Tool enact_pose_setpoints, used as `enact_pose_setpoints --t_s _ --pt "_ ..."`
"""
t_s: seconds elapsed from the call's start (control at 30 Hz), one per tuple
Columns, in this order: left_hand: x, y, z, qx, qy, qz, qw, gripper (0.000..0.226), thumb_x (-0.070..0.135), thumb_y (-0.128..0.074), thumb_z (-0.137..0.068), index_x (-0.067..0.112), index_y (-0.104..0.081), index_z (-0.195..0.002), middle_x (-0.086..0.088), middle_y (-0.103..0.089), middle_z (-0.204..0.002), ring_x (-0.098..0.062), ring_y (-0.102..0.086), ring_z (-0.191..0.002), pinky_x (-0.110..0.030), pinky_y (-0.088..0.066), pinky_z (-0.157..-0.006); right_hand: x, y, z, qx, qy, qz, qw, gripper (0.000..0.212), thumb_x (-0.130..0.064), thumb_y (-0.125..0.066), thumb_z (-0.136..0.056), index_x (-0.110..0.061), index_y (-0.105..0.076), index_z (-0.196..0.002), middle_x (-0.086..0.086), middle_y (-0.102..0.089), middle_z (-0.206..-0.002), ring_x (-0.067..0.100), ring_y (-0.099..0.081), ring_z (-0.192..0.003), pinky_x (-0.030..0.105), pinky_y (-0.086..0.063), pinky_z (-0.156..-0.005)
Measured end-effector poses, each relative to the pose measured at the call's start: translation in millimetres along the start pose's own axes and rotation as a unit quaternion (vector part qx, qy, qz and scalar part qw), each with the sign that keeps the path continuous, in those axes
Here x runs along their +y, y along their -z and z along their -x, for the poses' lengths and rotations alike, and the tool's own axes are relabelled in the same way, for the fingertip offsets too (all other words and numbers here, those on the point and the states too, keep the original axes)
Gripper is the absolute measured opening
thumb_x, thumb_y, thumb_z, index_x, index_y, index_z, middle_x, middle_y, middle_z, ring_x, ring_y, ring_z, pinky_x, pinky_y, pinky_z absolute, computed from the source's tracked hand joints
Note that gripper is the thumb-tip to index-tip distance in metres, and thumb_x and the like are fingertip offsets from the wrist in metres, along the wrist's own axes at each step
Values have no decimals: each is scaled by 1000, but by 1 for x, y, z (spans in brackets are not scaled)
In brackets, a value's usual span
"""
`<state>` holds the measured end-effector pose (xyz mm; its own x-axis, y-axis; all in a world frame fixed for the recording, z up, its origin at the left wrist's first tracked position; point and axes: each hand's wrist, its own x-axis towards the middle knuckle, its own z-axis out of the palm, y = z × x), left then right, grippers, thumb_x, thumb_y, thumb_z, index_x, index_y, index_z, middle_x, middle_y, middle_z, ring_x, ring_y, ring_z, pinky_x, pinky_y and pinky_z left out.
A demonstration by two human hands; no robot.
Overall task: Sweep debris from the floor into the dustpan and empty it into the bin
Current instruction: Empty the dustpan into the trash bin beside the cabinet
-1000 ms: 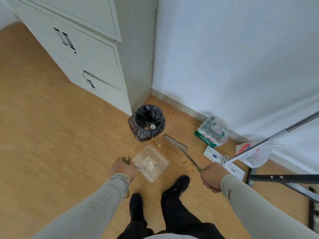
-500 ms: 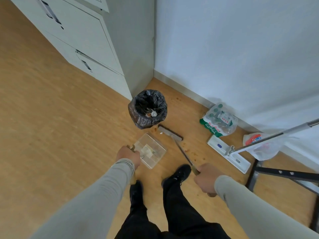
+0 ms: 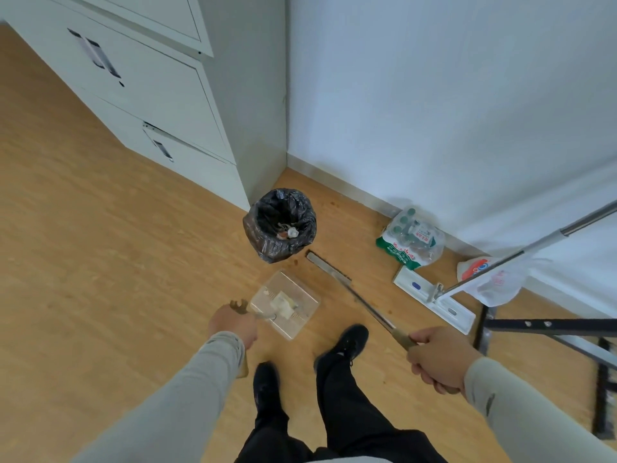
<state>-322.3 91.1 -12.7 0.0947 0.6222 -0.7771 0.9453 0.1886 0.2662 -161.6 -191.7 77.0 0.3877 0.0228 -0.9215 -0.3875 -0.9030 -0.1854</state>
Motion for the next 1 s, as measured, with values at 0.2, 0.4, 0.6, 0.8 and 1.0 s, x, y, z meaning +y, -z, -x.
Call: enact_pose_setpoints --t_s 0.2,0.4,0.6,0.8,1.0 --pt "-42 75 41 26 -74 6 997 16 20 -62 -87 6 -69 -81 -9 -67 -54 -31 -65 -55 -37 -55 -57 40 0 34 17 -9 -95 995 20 -3 -60 -93 -18 -67 -103 13 -65 -66 15 -45 -45 22 -37 -41" --pt "-73 176 76 20 -146 23 989 15 29 -69 -89 14 -69 -85 -6 -59 -46 -20 -53 -41 -30 -45 -48 56 -30 63 38 -8 -153 987 18 0 -61 -93 -14 -62 -104 20 -67 -68 19 -46 -45 22 -35 -40" --pt "-79 257 100 37 -223 58 972 17 30 -73 -88 13 -71 -91 -8 -56 -49 -20 -51 -44 -34 -44 -50 62 -47 83 51 19 -193 980 16 -2 -62 -94 -12 -65 -106 22 -69 -71 21 -47 -46 23 -36 -41" --pt "-27 295 111 80 -319 60 942 16 28 -75 -87 17 -70 -96 -8 -60 -56 -21 -51 -48 -34 -45 -53 56 -61 99 55 78 -244 965 18 -3 -57 -95 -16 -65 -106 17 -66 -67 19 -43 -46 21 -34 -39" --pt "54 279 117 144 -464 -104 868 11 32 -70 -87 25 -65 -94 5 -67 -82 -13 -62 -68 -30 -50 -66 38 -75 109 49 114 -246 961 21 -2 -54 -92 -10 -70 -103 14 -60 -67 18 -41 -49 23 -35 -43"
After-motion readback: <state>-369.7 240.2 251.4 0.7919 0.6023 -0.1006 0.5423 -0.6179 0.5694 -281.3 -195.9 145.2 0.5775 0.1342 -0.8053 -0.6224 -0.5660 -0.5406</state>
